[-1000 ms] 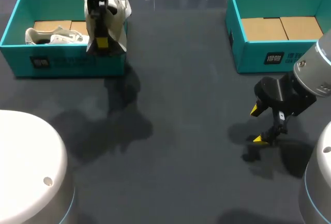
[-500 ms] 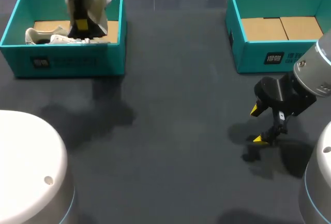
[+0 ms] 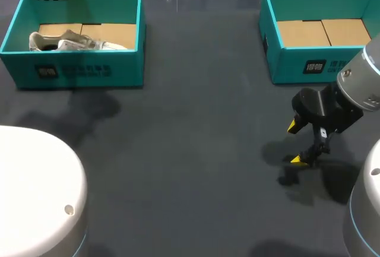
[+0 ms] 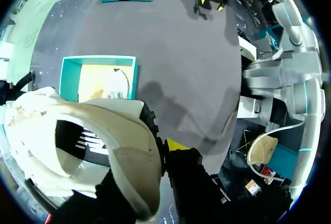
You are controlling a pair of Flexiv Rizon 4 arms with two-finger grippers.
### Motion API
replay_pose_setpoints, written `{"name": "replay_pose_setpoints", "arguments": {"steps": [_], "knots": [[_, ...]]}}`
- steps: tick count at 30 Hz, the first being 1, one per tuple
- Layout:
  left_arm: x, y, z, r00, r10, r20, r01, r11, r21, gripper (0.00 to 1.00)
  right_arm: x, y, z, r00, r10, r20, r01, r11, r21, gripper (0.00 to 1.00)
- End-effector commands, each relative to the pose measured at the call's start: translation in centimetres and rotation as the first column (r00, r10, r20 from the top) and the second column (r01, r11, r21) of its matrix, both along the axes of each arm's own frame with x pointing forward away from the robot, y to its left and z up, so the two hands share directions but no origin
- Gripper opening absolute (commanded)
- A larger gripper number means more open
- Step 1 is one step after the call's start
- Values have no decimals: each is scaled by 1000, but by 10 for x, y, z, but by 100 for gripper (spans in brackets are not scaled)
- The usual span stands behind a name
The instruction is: Take the shoe out of the shoebox, open the shoe tongue, remove and reinsert the insole, then place the shoe into the shoebox
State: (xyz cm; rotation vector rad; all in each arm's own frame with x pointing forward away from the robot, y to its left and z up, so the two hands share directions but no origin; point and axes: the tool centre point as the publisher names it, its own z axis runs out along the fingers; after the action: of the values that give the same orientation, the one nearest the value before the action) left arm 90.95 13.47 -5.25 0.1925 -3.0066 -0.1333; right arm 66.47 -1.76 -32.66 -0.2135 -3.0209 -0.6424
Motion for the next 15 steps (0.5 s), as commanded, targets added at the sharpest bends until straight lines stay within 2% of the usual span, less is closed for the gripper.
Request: {"name": "replay_pose_setpoints", "arguments": {"steps": [1, 14, 15], "knots": [[36, 19, 9, 999, -11, -40, 11, 1000, 15, 0, -2, 0, 1, 1000, -1, 2, 1, 1000, -2, 100], [36, 19, 9, 999, -11, -40, 11, 1000, 15, 0, -2, 0, 1, 1000, -1, 2, 1, 1000, -2, 100], [42, 22, 5, 999, -29, -46, 29, 999, 14, 0, -2, 0, 1, 1000, -1, 2, 1, 1000, -2, 100]]}}
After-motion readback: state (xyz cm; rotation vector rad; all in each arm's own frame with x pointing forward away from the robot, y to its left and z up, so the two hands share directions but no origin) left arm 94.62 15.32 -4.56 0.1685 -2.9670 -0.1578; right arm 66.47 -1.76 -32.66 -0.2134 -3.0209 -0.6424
